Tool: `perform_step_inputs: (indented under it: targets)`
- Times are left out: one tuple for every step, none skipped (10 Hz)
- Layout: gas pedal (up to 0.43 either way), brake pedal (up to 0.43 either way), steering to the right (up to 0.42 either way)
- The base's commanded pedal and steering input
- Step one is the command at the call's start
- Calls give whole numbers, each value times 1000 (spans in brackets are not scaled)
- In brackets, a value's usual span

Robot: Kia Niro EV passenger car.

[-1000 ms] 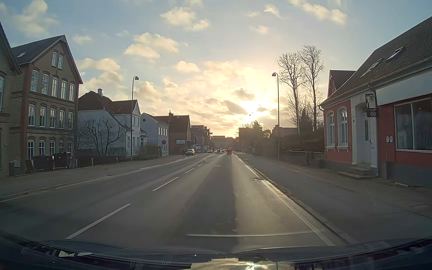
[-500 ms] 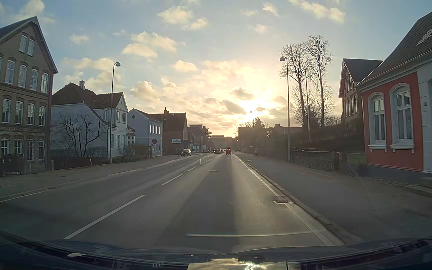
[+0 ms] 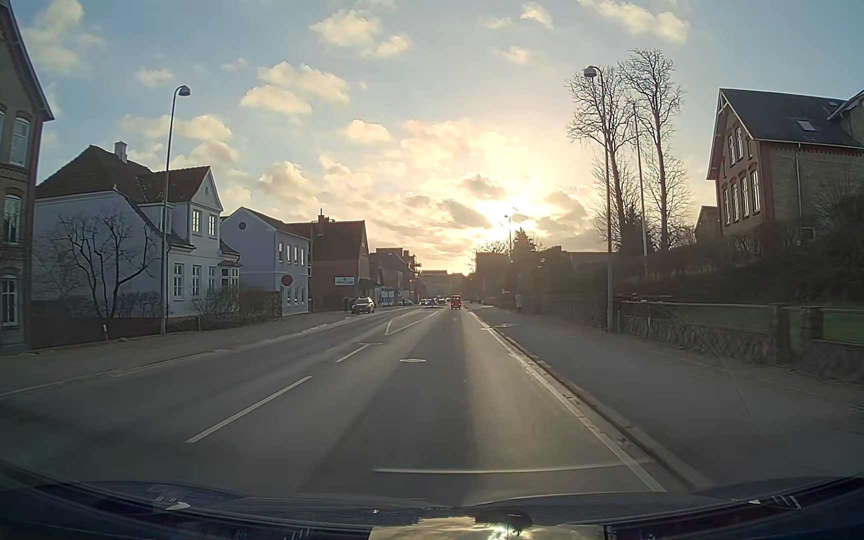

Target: Follow the waypoints while adhering to traffic rules and regulations

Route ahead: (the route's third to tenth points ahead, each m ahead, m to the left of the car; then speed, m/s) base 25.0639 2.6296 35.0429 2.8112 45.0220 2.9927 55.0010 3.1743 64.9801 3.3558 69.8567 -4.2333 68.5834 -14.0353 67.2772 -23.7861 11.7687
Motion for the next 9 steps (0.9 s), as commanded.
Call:
perform_step_inputs:
  targets:
    - [67,0,4]
    - [59,0,4]
    - [39,0,3]
    - [39,0,3]
    - [28,0,3]
    - [28,0,2]
    - [28,0,1]
    - [28,0,1]
    - [28,0,0]
